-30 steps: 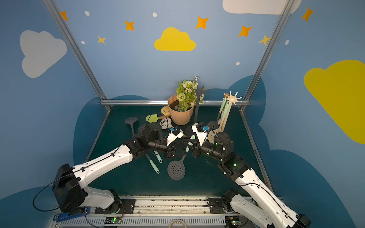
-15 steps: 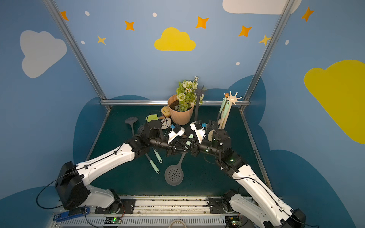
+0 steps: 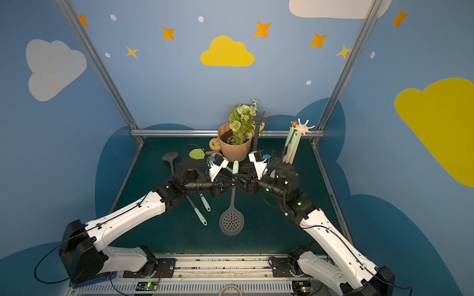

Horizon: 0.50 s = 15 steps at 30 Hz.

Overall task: Hang the skimmer on the kitchen utensil rack
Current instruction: Pick up the skimmer from the center of the board.

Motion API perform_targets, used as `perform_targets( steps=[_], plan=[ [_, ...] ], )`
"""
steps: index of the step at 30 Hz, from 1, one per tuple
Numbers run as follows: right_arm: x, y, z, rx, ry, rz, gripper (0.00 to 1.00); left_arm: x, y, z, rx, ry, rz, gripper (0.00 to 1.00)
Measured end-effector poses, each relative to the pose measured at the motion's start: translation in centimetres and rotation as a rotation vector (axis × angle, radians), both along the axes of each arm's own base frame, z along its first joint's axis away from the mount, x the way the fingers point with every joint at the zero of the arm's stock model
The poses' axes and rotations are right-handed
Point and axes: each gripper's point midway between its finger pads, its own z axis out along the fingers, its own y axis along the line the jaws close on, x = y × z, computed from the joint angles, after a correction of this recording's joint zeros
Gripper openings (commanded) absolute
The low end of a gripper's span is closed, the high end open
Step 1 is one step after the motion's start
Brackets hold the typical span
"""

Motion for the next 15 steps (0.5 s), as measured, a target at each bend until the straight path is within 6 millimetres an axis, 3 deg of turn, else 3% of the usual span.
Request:
perform_targets(
  steps=[4,11,15],
  plan=[
    [-0.1,-0.1,-0.7,-0.029,-0.052,-0.046,0.58,3.2,1.6,-1.1,0.019,0.040,0.140,0.04],
    [-1.3,0.7,-5.9,-0.129,-0.070,-0.091,0.58,6.8,3.8,-2.7,0.027,0.128,0.307,0.03],
    [-1.4,0.9,-7.7,-0.156,-0.082,-0.116,0.58,8.2,4.9,-3.3,0.014,0.181,0.361,0.04]
  ],
)
